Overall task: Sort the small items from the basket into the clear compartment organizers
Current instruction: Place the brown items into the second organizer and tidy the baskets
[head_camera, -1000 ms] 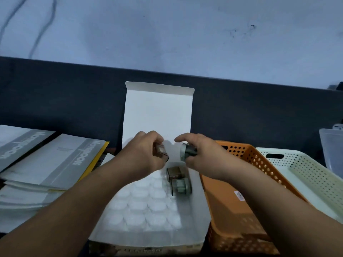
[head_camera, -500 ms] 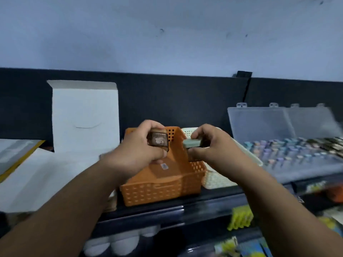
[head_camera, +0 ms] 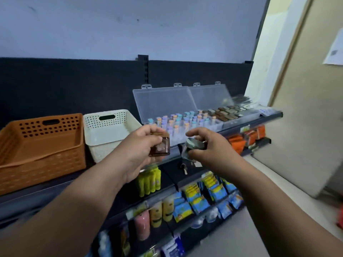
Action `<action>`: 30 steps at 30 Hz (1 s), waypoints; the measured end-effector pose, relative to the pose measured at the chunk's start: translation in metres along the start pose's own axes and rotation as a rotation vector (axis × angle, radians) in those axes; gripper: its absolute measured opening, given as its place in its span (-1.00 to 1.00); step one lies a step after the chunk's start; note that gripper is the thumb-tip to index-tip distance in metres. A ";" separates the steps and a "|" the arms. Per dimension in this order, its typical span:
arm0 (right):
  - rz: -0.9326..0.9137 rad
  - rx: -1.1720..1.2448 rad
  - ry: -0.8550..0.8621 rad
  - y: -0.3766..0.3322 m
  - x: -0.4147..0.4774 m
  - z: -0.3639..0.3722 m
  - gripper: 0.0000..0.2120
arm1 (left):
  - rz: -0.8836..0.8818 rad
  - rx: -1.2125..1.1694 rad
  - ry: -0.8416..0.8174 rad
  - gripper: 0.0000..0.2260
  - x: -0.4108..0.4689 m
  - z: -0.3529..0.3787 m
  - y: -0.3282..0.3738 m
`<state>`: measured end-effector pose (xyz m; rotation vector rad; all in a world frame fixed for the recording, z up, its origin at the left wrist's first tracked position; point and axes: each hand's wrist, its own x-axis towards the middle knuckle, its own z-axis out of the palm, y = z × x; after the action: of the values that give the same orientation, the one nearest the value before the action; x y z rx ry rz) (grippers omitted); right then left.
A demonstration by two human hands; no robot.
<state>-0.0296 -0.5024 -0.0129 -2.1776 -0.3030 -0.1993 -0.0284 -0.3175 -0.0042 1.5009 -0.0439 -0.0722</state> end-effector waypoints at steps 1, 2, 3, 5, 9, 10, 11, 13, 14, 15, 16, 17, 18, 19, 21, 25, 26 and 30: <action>0.015 -0.004 0.010 0.009 -0.006 -0.012 -0.63 | -0.006 0.012 -0.010 -0.79 0.002 0.015 -0.002; 0.024 -0.006 0.021 0.016 -0.009 -0.022 -0.64 | -0.013 0.022 -0.021 -0.79 0.004 0.027 -0.003; 0.034 -0.009 0.036 0.025 -0.012 -0.031 -0.65 | -0.019 0.038 -0.035 -0.79 0.008 0.039 -0.004; 0.057 -0.023 0.063 0.039 -0.014 -0.045 -0.67 | -0.024 0.069 -0.052 -0.80 0.015 0.058 -0.005; 0.103 -0.031 0.106 0.067 -0.009 -0.065 -0.69 | -0.020 0.102 -0.090 -0.84 0.039 0.089 -0.008; 0.112 -0.035 0.111 0.073 -0.006 -0.068 -0.71 | -0.021 0.100 -0.102 -0.84 0.046 0.095 -0.008; 0.122 -0.032 0.117 0.080 0.000 -0.072 -0.73 | -0.020 0.089 -0.117 -0.85 0.056 0.101 -0.009; 0.139 -0.030 0.131 0.095 0.013 -0.080 -0.75 | -0.014 0.064 -0.145 -0.85 0.076 0.113 -0.011; 0.148 -0.038 0.137 0.103 0.022 -0.084 -0.75 | -0.012 0.050 -0.158 -0.85 0.087 0.119 -0.011; 0.158 -0.040 0.144 0.108 0.030 -0.088 -0.74 | -0.012 0.031 -0.170 -0.84 0.097 0.125 -0.011; 0.164 -0.042 0.151 0.114 0.042 -0.095 -0.74 | -0.012 0.005 -0.185 -0.84 0.112 0.131 -0.010; 0.167 -0.040 0.155 0.119 0.053 -0.100 -0.73 | -0.016 -0.026 -0.200 -0.83 0.125 0.136 -0.009; 0.167 -0.035 0.158 0.124 0.065 -0.107 -0.71 | -0.020 -0.062 -0.217 -0.81 0.140 0.141 -0.007; 0.165 -0.026 0.163 0.129 0.077 -0.113 -0.69 | -0.024 -0.095 -0.233 -0.79 0.153 0.145 -0.005; 0.166 -0.024 0.185 0.134 0.099 -0.125 -0.68 | -0.031 -0.129 -0.257 -0.78 0.178 0.153 0.000; 0.167 -0.020 0.217 0.145 0.135 -0.147 -0.73 | -0.046 -0.150 -0.288 -0.82 0.220 0.169 0.005; 0.157 -0.020 0.222 0.150 0.143 -0.152 -0.72 | -0.044 -0.142 -0.294 -0.83 0.229 0.173 0.005; 0.166 0.036 0.251 0.171 0.172 -0.171 -0.69 | -0.036 -0.088 -0.282 -0.84 0.254 0.189 0.004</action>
<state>0.1789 -0.7133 -0.0024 -2.1022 0.0161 -0.3660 0.2112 -0.5245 0.0086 1.3948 -0.2379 -0.3106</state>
